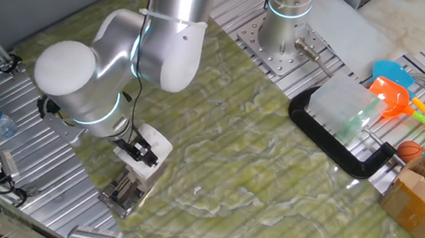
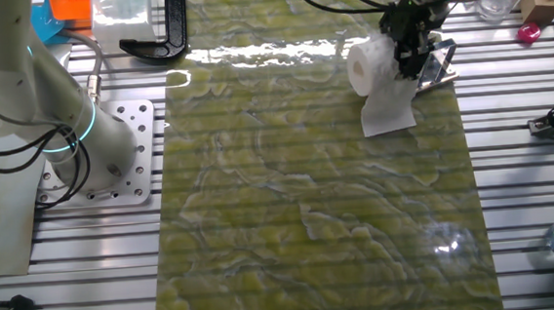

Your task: Put the toilet paper on its holder

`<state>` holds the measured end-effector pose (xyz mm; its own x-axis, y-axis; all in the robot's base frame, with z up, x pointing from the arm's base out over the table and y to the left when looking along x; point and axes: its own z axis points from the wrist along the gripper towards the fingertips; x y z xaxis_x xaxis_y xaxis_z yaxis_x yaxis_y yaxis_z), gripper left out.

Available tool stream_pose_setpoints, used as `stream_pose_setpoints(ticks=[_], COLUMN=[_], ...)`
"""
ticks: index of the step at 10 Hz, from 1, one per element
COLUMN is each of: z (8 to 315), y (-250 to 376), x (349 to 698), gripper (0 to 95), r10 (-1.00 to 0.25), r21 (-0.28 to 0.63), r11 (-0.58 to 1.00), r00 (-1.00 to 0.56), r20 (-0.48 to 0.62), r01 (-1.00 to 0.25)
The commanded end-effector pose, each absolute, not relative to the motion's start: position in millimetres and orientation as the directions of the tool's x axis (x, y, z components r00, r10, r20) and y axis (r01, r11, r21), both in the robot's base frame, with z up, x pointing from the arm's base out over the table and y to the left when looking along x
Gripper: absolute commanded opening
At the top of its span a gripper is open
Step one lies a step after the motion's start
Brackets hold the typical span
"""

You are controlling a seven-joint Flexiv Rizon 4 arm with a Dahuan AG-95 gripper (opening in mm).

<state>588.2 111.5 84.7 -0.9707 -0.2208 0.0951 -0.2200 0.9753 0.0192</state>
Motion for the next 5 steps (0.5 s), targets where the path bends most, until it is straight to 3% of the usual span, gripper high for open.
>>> stream_pose_setpoints(ticks=[1, 5], z=[83.9, 83.9], y=[111.8, 111.8], x=[588.3, 588.3], gripper=[0.0, 0.0], r10=[-0.218, -0.238], r21=[0.017, 0.016], r11=[0.976, 0.971], r00=[-0.971, -0.967], r20=[0.095, 0.086], r01=[-0.218, -0.237])
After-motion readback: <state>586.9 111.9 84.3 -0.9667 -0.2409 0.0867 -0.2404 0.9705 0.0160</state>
